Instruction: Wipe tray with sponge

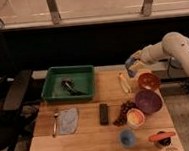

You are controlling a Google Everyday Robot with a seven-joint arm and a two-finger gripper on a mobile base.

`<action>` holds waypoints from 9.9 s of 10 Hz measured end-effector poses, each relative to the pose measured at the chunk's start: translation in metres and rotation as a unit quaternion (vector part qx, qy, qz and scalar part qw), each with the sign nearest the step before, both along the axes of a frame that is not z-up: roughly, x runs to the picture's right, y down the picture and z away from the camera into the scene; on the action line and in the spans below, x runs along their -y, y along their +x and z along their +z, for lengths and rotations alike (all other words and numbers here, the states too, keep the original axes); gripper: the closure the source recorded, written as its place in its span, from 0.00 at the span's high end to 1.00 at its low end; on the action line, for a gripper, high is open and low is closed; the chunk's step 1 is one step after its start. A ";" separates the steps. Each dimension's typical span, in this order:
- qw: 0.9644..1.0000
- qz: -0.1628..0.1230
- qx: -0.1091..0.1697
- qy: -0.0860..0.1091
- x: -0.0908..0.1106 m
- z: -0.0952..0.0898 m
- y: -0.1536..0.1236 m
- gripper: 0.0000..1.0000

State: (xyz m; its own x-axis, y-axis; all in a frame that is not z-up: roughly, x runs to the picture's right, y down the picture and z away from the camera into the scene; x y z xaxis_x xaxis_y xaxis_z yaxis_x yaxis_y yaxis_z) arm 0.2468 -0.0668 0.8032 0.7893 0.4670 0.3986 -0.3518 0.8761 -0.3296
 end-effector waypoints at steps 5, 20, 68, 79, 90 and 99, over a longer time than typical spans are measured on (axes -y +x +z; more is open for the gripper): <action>0.997 -0.067 0.016 0.030 0.005 -0.001 -0.041 0.00; 0.960 -0.215 0.170 0.055 0.023 0.000 -0.279 0.00; 0.962 -0.239 0.126 -0.047 -0.064 0.158 -0.304 0.00; 0.948 -0.249 0.198 -0.013 -0.052 0.160 -0.355 0.00; 0.957 -0.234 0.170 -0.020 -0.037 0.165 -0.317 0.00; 0.956 -0.233 0.178 -0.027 -0.062 0.140 -0.325 0.00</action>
State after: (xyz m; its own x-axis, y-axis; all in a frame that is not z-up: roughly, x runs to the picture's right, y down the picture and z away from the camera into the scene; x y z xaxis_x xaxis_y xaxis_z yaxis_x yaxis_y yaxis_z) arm -0.0782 -0.0051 0.9430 0.7352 0.1257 0.6661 0.2150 0.8887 -0.4049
